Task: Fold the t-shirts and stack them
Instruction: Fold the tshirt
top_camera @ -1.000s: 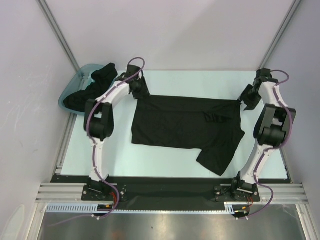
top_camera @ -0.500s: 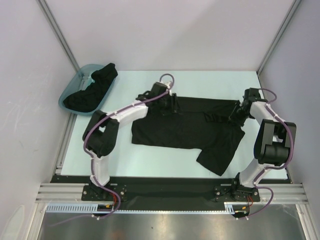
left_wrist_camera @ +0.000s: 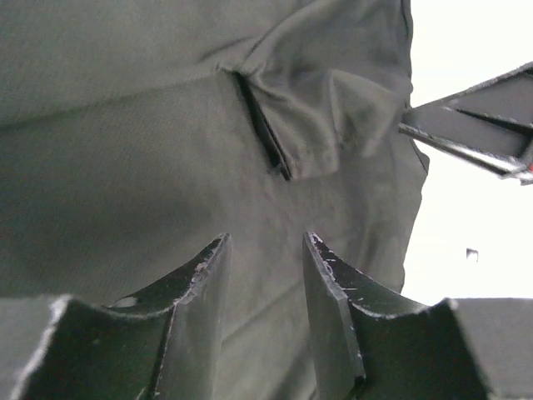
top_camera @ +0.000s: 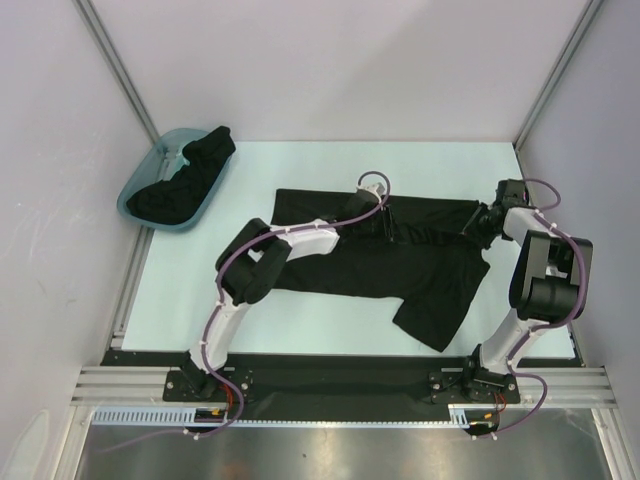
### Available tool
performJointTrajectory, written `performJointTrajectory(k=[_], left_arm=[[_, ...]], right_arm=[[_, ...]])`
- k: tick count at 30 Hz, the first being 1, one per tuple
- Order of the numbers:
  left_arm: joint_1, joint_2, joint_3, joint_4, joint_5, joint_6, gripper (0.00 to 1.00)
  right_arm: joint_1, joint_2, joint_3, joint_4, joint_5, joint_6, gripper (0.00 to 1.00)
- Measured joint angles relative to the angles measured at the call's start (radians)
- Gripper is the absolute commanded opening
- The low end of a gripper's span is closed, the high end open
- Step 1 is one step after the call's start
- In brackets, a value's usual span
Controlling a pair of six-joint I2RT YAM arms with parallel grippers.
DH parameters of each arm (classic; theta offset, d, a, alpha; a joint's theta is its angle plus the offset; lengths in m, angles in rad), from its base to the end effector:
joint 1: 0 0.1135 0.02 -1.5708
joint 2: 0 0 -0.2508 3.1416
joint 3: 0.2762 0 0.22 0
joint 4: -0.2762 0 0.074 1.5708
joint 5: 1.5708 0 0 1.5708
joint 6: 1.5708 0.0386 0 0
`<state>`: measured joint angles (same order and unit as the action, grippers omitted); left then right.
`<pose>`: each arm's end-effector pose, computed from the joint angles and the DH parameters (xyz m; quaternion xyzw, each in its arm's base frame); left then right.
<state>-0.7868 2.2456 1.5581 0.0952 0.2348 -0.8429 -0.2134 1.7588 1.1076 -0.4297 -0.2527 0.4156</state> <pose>0.3261 -0.3398 0.1591 0.0304 0.8778 -0.4105 0.2449 0.3187 -0.0592 0.1810 0.2687 0.9247 0.1459 0.2270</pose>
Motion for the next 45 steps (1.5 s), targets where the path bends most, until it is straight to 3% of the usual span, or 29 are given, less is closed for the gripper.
performJointTrajectory(k=[12,18,27,31,37,41,45], left_arm=[[-0.024,0.08,0.111,0.024,-0.085,-0.087,0.42],[-0.035,0.081,0.121,0.021,-0.107,-0.102,0.42],[-0.042,0.081,0.121,0.01,-0.11,-0.101,0.41],[-0.042,0.081,0.121,0.007,-0.111,-0.1,0.42],[-0.042,0.081,0.121,0.005,-0.111,-0.1,0.41],[-0.042,0.081,0.121,-0.005,-0.11,-0.099,0.41],[-0.042,0.081,0.121,-0.012,-0.11,-0.099,0.41]], right_arm=[[-0.01,0.052,-0.021,0.092,-0.027,0.004,0.27],[-0.012,0.063,-0.033,0.116,-0.044,0.011,0.22],[-0.013,0.062,-0.036,0.122,-0.052,0.012,0.27],[-0.013,0.062,-0.036,0.122,-0.053,0.016,0.24],[-0.011,0.062,-0.036,0.121,-0.052,0.019,0.11],[-0.01,0.062,-0.036,0.113,-0.051,0.02,0.21],[-0.008,0.062,-0.034,0.106,-0.051,0.018,0.22]])
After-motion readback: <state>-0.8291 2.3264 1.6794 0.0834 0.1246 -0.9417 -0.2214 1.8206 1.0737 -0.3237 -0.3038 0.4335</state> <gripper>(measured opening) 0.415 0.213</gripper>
